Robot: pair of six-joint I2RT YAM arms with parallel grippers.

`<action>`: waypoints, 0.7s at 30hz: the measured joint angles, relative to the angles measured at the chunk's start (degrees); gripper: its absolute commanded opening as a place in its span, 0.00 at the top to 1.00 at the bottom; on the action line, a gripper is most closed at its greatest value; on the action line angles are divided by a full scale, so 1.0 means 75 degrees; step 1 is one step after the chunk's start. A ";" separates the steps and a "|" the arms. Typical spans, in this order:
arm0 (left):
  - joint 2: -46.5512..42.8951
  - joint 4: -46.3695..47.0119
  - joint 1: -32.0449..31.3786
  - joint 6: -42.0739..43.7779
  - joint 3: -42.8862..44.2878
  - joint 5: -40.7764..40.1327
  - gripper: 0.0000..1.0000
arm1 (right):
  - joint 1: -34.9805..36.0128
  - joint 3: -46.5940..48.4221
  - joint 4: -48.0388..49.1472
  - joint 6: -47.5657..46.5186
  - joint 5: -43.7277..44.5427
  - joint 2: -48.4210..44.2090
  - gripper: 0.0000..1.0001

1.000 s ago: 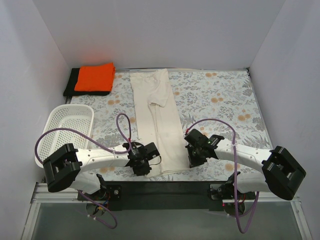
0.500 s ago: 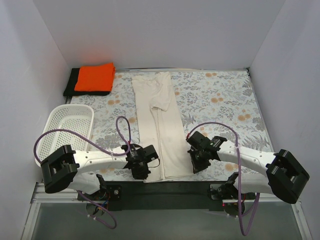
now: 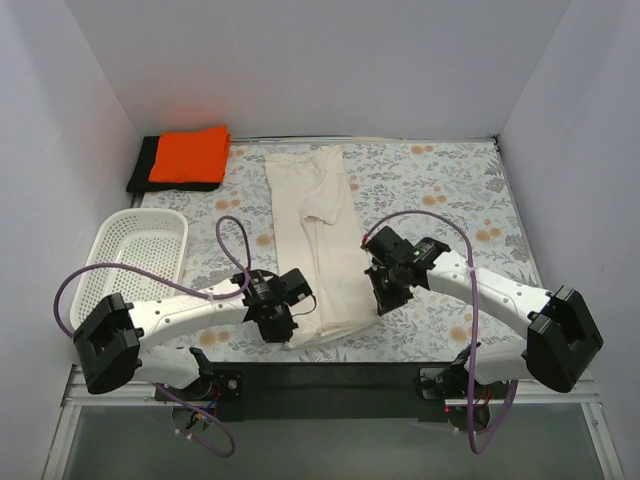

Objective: Fold and stack the t-shirts
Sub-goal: Fold the tshirt

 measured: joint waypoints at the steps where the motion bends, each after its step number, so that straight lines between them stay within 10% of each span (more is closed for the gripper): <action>1: -0.0102 -0.0041 0.0187 -0.0003 0.0058 -0.0108 1.00 | -0.0114 0.0303 -0.0055 -0.0093 0.0096 0.0149 0.99; 21: 0.1518 0.3477 0.3786 0.2929 0.1617 -0.2632 1.00 | -0.1877 0.3824 0.1990 -0.2060 0.1163 0.3284 0.99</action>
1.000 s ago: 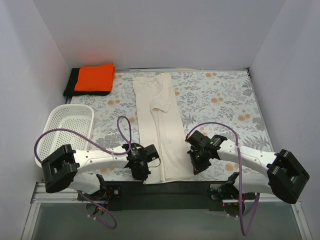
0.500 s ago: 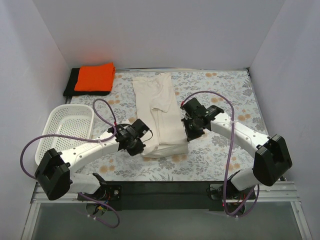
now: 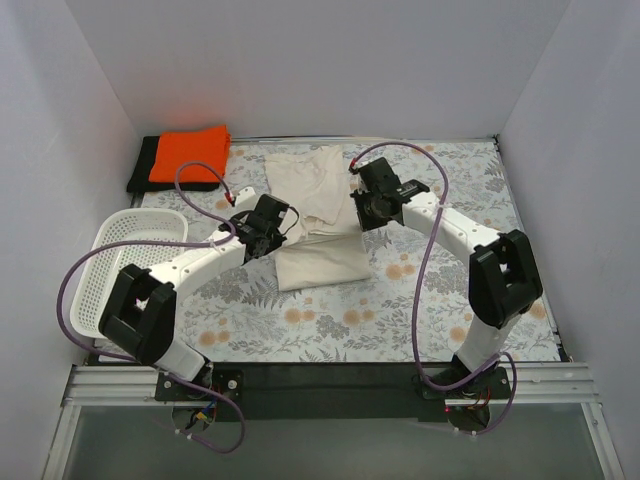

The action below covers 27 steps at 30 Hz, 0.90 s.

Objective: Fold and stack the t-shirts
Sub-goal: Fold the tshirt

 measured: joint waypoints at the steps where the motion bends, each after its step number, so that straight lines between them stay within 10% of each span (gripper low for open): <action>1: 0.0052 0.0175 0.0079 0.0146 0.0000 -0.0032 1.00 | -0.0035 0.0119 0.0125 -0.0058 0.0000 0.0140 0.99; 27: 0.1571 0.2259 0.0484 0.1291 0.0003 -0.0006 1.00 | -0.0449 0.0358 0.1075 -0.0230 -0.0099 0.1577 0.99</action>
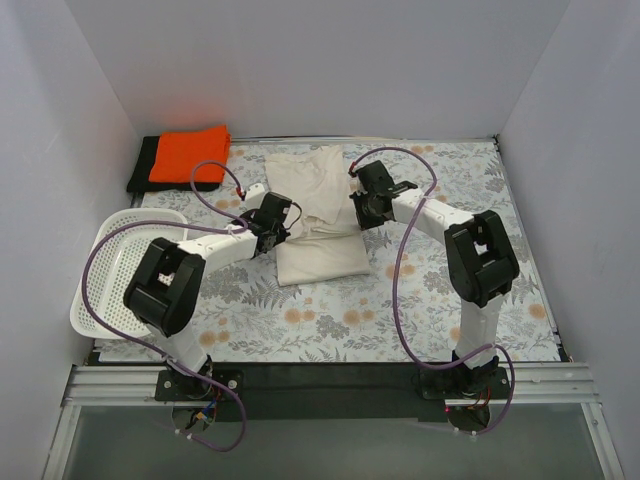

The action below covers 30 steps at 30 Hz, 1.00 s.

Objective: Fold and stack the t-shirts
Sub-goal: Fold the tshirt

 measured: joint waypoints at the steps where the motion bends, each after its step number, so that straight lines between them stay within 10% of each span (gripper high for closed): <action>1: 0.0029 0.0017 0.0000 0.0000 0.0000 -0.0006 1.00 | 0.0000 0.0000 0.0032 0.0006 0.0003 0.0032 0.99; 5: 0.0242 0.0058 0.0003 -0.0003 0.0000 -0.0015 0.94 | 0.0000 -0.0006 0.0128 0.0009 0.0003 0.0102 0.94; 11: 0.0332 0.0020 0.0050 0.0055 -0.0003 -0.0160 0.48 | -0.0029 -0.0006 0.0131 0.0050 0.0070 0.0146 0.63; 16: -0.0035 -0.0175 0.0082 0.0125 -0.0003 -0.0256 0.29 | -0.0096 -0.0006 0.0099 0.0090 0.0026 0.0038 0.60; 30: -0.1574 -0.0653 -0.1638 -0.0347 -0.0268 -0.0108 0.67 | 0.0425 -0.0012 0.0294 0.0332 -0.1352 -0.0813 0.78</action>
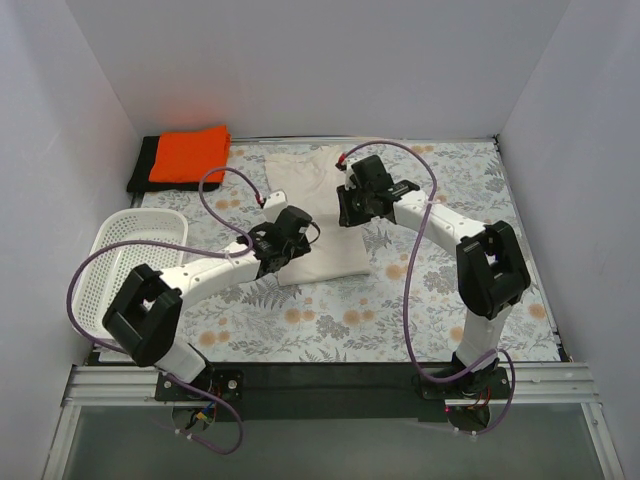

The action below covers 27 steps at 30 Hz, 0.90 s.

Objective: Fold and stack the t-shirts
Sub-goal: Fold the tshirt

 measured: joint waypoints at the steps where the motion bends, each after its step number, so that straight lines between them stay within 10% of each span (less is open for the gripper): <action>1: 0.0140 -0.0012 -0.0003 -0.0032 -0.0052 0.0047 0.68 | 0.0015 0.0000 0.0052 0.0026 -0.0140 0.0070 0.78; 27: 0.0734 -0.0125 0.0032 -0.0420 -0.0877 0.0941 0.64 | -0.1043 0.2305 0.0248 0.0134 -0.1049 0.3010 0.75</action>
